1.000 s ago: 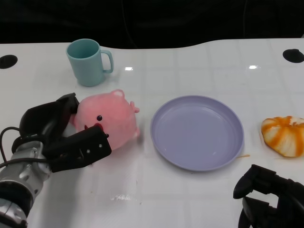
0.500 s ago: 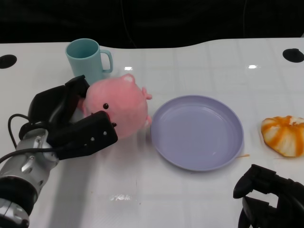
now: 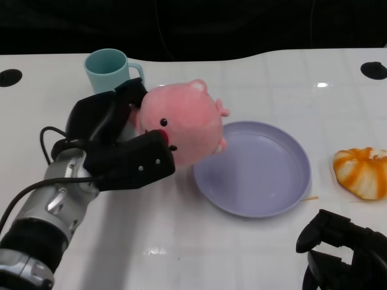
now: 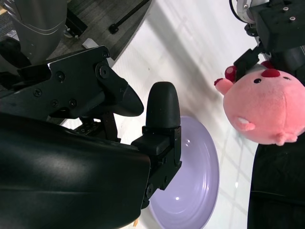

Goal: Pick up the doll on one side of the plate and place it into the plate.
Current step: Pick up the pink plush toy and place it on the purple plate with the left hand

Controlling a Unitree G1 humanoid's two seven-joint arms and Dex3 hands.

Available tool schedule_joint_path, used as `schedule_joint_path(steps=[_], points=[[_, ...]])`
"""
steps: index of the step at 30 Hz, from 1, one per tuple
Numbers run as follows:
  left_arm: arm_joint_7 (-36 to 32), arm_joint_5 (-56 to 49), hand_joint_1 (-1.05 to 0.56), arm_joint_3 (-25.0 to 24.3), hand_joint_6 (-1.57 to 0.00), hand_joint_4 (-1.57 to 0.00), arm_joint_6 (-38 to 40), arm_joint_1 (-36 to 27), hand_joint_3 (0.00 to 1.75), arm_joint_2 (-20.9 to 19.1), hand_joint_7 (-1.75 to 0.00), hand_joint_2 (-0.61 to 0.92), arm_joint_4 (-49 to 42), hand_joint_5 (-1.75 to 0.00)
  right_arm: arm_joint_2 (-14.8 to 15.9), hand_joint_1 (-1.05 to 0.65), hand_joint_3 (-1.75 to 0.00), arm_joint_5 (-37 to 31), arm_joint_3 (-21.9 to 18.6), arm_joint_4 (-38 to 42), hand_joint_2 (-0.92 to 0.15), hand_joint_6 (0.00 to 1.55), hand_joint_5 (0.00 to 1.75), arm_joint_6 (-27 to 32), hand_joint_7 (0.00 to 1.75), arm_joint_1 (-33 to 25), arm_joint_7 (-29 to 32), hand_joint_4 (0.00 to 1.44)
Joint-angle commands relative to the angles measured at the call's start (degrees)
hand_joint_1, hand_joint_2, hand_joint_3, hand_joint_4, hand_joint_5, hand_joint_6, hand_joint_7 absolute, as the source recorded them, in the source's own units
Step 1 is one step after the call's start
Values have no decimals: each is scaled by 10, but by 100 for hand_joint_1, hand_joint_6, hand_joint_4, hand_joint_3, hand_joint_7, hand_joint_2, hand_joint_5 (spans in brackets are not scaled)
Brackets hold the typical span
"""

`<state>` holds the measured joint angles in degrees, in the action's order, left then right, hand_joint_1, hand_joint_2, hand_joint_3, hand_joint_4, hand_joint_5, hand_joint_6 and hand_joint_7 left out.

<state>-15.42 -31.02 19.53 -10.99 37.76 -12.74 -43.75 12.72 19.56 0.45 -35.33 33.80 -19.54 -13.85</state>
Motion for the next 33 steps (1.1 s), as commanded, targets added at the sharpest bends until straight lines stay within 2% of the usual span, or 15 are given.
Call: schedule_joint_path(steps=[1, 9, 15, 18, 20, 25, 33], points=[[-1, -11, -18, 10, -79, -96, -19, 17, 137, 4, -175, 36, 5, -175, 1, -9, -107, -6, 4, -5, -76, 43, 175, -1, 167, 1, 6, 62], [-1, -44, -19, 39, -78, -96, -2, 53, 127, 45, -175, 32, -11, -175, 3, -8, -109, -20, 17, -4, -75, 44, 175, -25, 167, -5, 5, 63], [8, -54, -21, 57, -77, -95, 16, 75, 126, 77, -175, 39, -36, -175, 3, -9, -110, -22, 19, 0, -74, 45, 175, -37, 166, -8, -3, 64], [13, -56, -22, 64, -75, -95, 25, 89, 115, 92, -175, 42, -54, -175, 4, -10, -111, -25, 22, -1, -73, 45, 175, -39, 166, -10, -4, 64], [18, -55, -23, 66, -74, -93, 33, 99, 105, 104, -175, 49, -65, -175, 6, -10, -112, -28, 25, -3, -73, 46, 175, -38, 166, -10, -4, 64], [18, -58, -23, 77, -70, -92, 38, 127, 96, 126, -175, 54, -100, -175, 3, -9, -114, -28, 27, -7, -71, 46, 175, -36, 166, -12, -4, 65], [24, -63, -25, 93, -68, -91, 38, 161, 96, 153, -175, 59, -165, -175, 3, -10, -116, -37, 38, -11, -70, 47, 175, -50, 165, -21, -8, 66]])
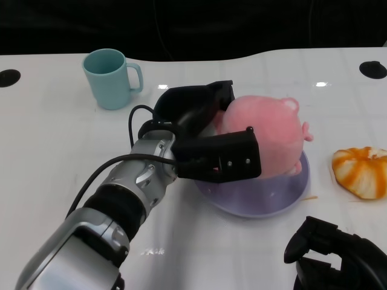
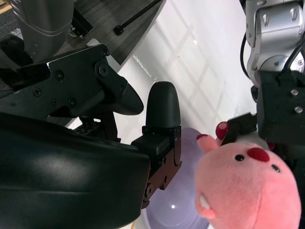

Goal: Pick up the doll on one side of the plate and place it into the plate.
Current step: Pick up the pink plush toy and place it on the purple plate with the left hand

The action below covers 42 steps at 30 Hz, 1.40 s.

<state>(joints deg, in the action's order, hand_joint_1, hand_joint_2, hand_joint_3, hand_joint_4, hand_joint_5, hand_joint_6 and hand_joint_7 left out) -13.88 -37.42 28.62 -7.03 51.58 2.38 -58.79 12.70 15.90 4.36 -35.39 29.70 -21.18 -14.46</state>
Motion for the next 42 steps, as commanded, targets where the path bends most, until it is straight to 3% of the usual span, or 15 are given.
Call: schedule_joint_path(steps=[1, 6, 8, 9, 11, 14, 17, 18, 20, 21, 26, 27, 30, 34, 42], points=[[13, 2, -25, 3, -67, -89, 0, 27, 95, 4, -175, 60, -20, -175, 3, -11, -116, -1, 0, -12, -70, 47, 175, -9, 165, -5, -1, 66], [44, 4, -23, 5, -61, -80, 6, 44, 62, 13, -175, 71, -39, -175, 3, -12, -117, -4, 2, -14, -68, 48, 175, -13, 165, -7, -1, 66], [53, 10, -22, 2, -60, -79, 5, 47, 57, 17, -175, 72, -43, -175, 3, -12, -118, -4, 3, -14, -68, 48, 175, -14, 165, -7, -2, 66], [58, 15, -23, -2, -72, -78, 4, 49, 48, 21, -130, 72, -45, -165, 4, -12, -118, -4, 3, -15, -68, 48, 175, -13, 165, -8, -2, 66], [66, 24, -22, -7, -86, -77, 4, 50, 38, 26, -85, 75, -48, -154, 5, -12, -118, -5, 4, -17, -68, 49, 175, -12, 165, -8, -2, 67], [85, 28, -23, -5, -84, -72, 9, 53, 38, 29, -68, 79, -49, -147, 6, -12, -118, -7, 5, -17, -68, 49, 175, -16, 165, -9, -4, 67], [100, 18, -30, 6, -77, -54, 3, 53, 25, 24, -35, 90, -44, -111, 7, -13, -118, -11, 7, -17, -67, 49, 175, -20, 165, -10, -4, 67], [102, 15, -34, 10, -73, -50, 2, 53, 25, 23, -23, 91, -41, -90, 7, -13, -118, -12, 8, -17, -67, 50, 175, -20, 165, -9, -3, 67], [105, 11, -38, 15, -68, -49, 2, 52, 26, 20, -12, 92, -36, -68, 7, -13, -119, -12, 8, -16, -67, 50, 175, -20, 165, -9, -4, 68], [107, 10, -45, 16, -58, -38, 4, 52, 28, 19, -5, 92, -33, -57, 7, -13, -119, -12, 8, -17, -67, 50, 175, -19, 165, -9, -4, 68], [125, 1, -69, 25, -30, -11, 11, 53, 37, 9, 0, 92, -14, -39, 8, -13, -119, -13, 8, -16, -67, 51, 175, -20, 164, -7, -6, 68], [138, 2, -81, 26, -24, -5, 13, 54, 40, 5, 0, 92, -9, -32, 8, -13, -119, -13, 7, -17, -66, 51, 175, -19, 164, -7, -6, 68], [159, 1, -96, 27, -17, 0, 16, 53, 44, -4, 0, 92, 6, -15, 8, -13, -120, -11, 6, -17, -67, 51, 175, -19, 164, -7, -8, 68], [180, -2, -104, 28, -11, 0, 17, 46, 48, -19, 0, 92, 37, -9, 7, -12, -119, -10, 3, -18, -67, 50, 175, -15, 164, -8, -8, 67], [223, 11, -105, 19, -8, -1, 17, 11, 48, -55, 0, 92, 112, -10, 8, -10, -119, -12, 1, -18, -67, 50, 175, -17, 163, -8, -8, 66]])
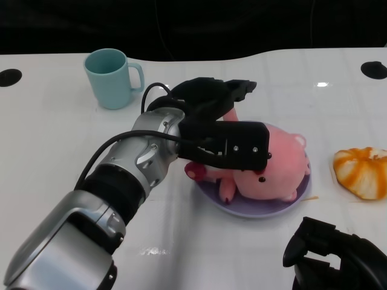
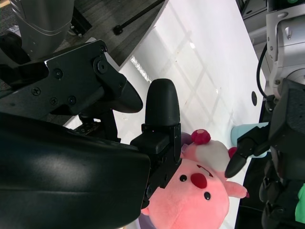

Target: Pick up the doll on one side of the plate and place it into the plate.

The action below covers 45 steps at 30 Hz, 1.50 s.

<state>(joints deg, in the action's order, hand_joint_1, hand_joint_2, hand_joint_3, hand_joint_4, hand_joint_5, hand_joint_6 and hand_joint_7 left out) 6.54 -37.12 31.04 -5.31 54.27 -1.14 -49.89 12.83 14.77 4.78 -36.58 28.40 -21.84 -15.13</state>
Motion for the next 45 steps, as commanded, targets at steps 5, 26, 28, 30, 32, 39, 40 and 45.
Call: schedule_joint_path(steps=[5, 26, 28, 30, 32, 39, 40, 45], points=[[45, 21, -105, -14, -7, -1, -3, -53, 47, -54, 0, 92, 94, -12, 7, -11, -119, 2, -5, -5, -67, 50, 175, -6, 163, -1, -4, 66], [78, 69, -64, -97, -16, 0, -43, -253, 15, -177, -6, 92, 405, -49, 8, -13, -121, 1, -7, -11, -65, 51, 175, 0, 163, -2, -4, 67], [74, 84, -52, -110, -20, 0, -53, -276, 8, -181, -7, 92, 420, -57, 9, -14, -121, 1, -8, -13, -65, 51, 175, 2, 163, -1, -4, 68], [71, 98, -45, -124, -23, -1, -66, -298, 7, -186, -8, 92, 435, -62, 10, -14, -121, 1, -8, -15, -65, 51, 175, 5, 163, -1, -3, 68], [68, 111, -35, -137, -30, -7, -82, -316, 5, -190, -11, 92, 446, -68, 10, -14, -121, 2, -10, -15, -65, 51, 175, 5, 163, -1, -4, 68], [43, 172, -4, -184, -68, -45, -121, -380, 58, -170, -56, 65, 466, -91, 11, -13, -123, 5, -14, -13, -65, 52, 175, 4, 163, 1, -8, 69], [44, 178, -3, -189, -71, -52, -121, -388, 86, -168, -70, 53, 471, -99, 11, -13, -123, 5, -14, -13, -65, 52, 175, 4, 163, 1, -8, 69], [77, 263, 0, -213, -75, -70, -96, -428, 130, -152, -106, 39, 499, -129, 11, -13, -123, 6, -14, -14, -65, 52, 175, 7, 163, 1, -8, 69]])
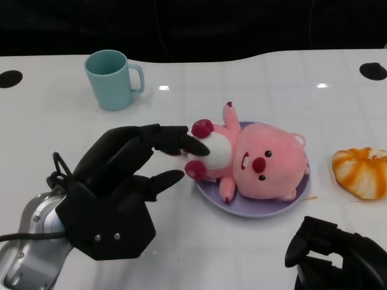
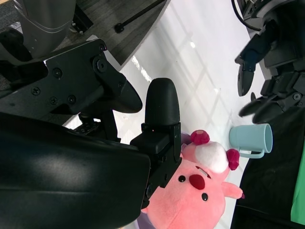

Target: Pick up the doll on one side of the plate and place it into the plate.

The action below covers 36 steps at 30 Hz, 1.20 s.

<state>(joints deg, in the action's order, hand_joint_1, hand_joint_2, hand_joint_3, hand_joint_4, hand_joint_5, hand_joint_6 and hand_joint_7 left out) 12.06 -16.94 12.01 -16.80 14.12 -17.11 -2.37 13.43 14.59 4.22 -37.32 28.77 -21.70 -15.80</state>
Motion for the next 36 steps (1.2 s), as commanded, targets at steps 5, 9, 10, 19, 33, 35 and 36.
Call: schedule_joint_path(steps=[5, 9, 10, 19, 33, 35, 36], points=[[57, 149, -1, -43, -80, -86, 79, -76, 142, 18, -139, 40, 67, -151, 6, -12, -123, 6, -8, -6, -65, 51, 175, 2, 163, 1, -1, 68], [66, 201, 1, -56, -83, -92, 134, -116, 144, 31, -147, 41, 106, -162, 5, -12, -123, 6, -8, -5, -65, 51, 175, 1, 163, 2, 0, 68], [63, 205, 1, -57, -85, -94, 146, -127, 145, 33, -149, 41, 117, -166, 4, -12, -123, 6, -8, -5, -65, 51, 175, 1, 163, 3, 0, 68], [53, 241, -4, -64, -83, -92, 304, -215, 144, 48, -160, 42, 241, -175, 6, -9, -122, 5, -7, -16, -66, 51, 175, 2, 163, -9, 1, 68], [38, 276, -3, -63, -79, -85, 480, -261, 121, 56, -160, 54, 328, -175, 7, -6, -120, 8, -19, -10, -66, 50, 175, 1, 163, -10, -6, 67], [35, 283, -3, -66, -79, -85, 498, -261, 122, 61, -160, 55, 331, -175, 6, -6, -120, 9, -21, -7, -67, 50, 175, 0, 163, -8, -6, 67], [35, 285, -3, -68, -80, -86, 503, -260, 126, 63, -159, 54, 331, -175, 5, -6, -120, 8, -22, -5, -67, 50, 175, -2, 163, -7, -7, 67]])
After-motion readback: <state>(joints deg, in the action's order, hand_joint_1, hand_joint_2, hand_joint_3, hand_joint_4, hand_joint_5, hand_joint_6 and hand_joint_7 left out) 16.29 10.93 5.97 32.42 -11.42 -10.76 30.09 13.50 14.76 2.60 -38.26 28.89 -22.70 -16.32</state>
